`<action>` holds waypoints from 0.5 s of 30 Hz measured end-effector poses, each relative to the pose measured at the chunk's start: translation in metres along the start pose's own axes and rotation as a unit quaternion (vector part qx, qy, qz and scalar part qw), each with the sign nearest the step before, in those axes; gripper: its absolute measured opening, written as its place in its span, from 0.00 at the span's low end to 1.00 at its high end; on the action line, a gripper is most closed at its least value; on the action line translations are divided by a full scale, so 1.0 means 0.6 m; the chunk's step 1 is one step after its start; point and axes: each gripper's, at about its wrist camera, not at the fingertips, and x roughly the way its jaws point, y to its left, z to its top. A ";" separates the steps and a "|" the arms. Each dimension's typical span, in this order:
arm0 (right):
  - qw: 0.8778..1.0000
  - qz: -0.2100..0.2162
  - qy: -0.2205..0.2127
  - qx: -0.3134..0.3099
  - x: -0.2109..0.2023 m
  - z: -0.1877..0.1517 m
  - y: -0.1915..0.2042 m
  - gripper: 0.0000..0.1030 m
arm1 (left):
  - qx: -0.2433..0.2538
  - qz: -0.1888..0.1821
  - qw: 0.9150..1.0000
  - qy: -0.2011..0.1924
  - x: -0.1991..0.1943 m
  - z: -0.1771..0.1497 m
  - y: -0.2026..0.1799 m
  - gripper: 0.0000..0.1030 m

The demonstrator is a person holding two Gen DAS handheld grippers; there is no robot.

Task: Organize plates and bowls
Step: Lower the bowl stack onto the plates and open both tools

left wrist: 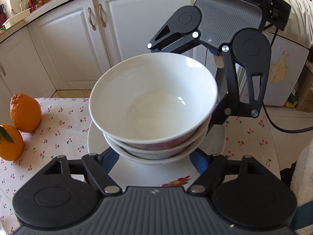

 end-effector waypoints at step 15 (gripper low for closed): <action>1.000 0.001 0.003 0.029 0.005 -0.003 -0.010 0.84 | -0.012 0.010 1.000 -0.007 0.000 -0.005 0.002 0.78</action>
